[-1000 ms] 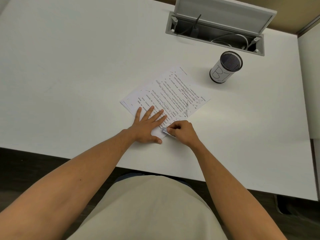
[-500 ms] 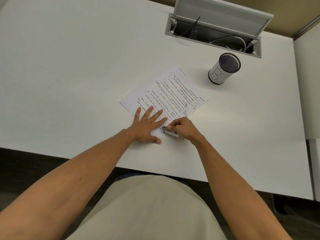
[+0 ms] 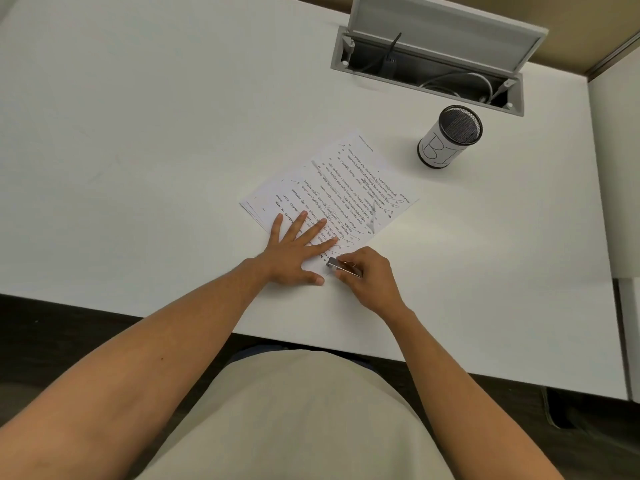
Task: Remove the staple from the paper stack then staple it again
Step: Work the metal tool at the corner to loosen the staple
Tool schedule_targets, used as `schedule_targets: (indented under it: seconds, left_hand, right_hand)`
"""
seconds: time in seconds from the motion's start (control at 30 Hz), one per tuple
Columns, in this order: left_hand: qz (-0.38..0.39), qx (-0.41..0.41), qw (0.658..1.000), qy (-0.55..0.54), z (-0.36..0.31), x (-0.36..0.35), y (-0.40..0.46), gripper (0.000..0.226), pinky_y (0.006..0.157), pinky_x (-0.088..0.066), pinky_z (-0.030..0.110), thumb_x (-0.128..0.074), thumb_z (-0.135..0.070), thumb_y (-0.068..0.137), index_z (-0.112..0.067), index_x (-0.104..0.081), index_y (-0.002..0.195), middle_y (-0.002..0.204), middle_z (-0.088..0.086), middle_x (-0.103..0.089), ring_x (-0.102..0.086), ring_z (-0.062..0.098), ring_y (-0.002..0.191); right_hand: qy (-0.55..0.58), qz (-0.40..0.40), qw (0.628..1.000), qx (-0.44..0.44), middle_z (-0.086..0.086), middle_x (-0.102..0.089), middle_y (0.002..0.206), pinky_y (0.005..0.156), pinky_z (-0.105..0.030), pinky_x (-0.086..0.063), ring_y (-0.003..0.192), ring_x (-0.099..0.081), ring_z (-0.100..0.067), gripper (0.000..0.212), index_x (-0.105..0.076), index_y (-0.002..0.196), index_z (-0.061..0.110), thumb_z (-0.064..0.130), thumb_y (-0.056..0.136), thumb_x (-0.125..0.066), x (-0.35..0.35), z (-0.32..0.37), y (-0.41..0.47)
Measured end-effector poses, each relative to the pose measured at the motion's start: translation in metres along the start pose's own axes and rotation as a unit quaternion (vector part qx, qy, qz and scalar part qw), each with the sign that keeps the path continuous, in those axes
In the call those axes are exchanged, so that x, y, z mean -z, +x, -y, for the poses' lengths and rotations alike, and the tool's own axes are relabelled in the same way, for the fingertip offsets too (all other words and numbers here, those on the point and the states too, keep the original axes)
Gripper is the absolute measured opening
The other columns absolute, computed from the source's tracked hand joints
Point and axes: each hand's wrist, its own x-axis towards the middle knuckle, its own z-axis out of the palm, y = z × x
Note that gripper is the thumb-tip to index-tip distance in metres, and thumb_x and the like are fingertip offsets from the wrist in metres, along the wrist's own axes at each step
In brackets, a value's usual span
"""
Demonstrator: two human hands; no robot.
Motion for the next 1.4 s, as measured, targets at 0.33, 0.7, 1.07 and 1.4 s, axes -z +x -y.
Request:
schedule_targets:
  seconds: [0.33,0.7,1.07,1.4]
  left_hand:
    - [0.009,0.008,1.0,-0.002,-0.001,0.001,0.002,0.078,0.101,0.032,0.06,-0.028,-0.075,0.086,-0.058,0.036,0.127,0.15,-0.012,0.037,0.047,0.02,0.131]
    - [-0.051,0.058,0.997,-0.029,-0.012,0.001,-0.003,0.049,0.11,0.024,0.057,-0.009,-0.05,0.102,-0.048,0.016,0.144,0.162,-0.011,0.015,0.025,0.022,0.147]
    - [-0.078,0.068,0.994,-0.022,-0.013,-0.006,-0.002,0.049,0.111,0.022,0.058,-0.005,-0.052,0.1,-0.05,0.015,0.145,0.156,-0.015,0.022,0.024,0.022,0.147]
    - [-0.075,0.073,0.994,-0.018,-0.014,-0.006,-0.001,0.05,0.111,0.021,0.059,-0.001,-0.053,0.098,-0.05,0.02,0.143,0.154,-0.015,0.025,0.024,0.022,0.147]
  right_hand:
    - [-0.158,-0.048,0.979,0.122,-0.007,-0.062,0.084,0.061,-0.036,-0.045,0.077,-0.056,-0.028,0.019,-0.074,0.096,0.012,0.005,0.078,-0.073,-0.018,0.001,-0.009]
    - [-0.137,-0.072,0.98,0.126,-0.017,-0.067,0.102,0.074,-0.041,-0.052,0.093,-0.061,-0.036,0.015,-0.074,0.092,0.008,0.008,0.077,-0.077,-0.019,-0.002,-0.013]
    - [-0.14,-0.023,0.976,0.163,-0.004,-0.073,0.092,0.069,-0.043,-0.049,0.083,-0.063,-0.028,0.01,-0.072,0.094,0.009,0.016,0.089,-0.065,-0.015,-0.001,-0.006]
    - [-0.118,-0.035,0.976,0.182,-0.008,-0.072,0.091,0.068,-0.044,-0.048,0.084,-0.062,-0.032,0.006,-0.073,0.09,0.006,0.008,0.086,-0.068,-0.021,-0.005,-0.006]
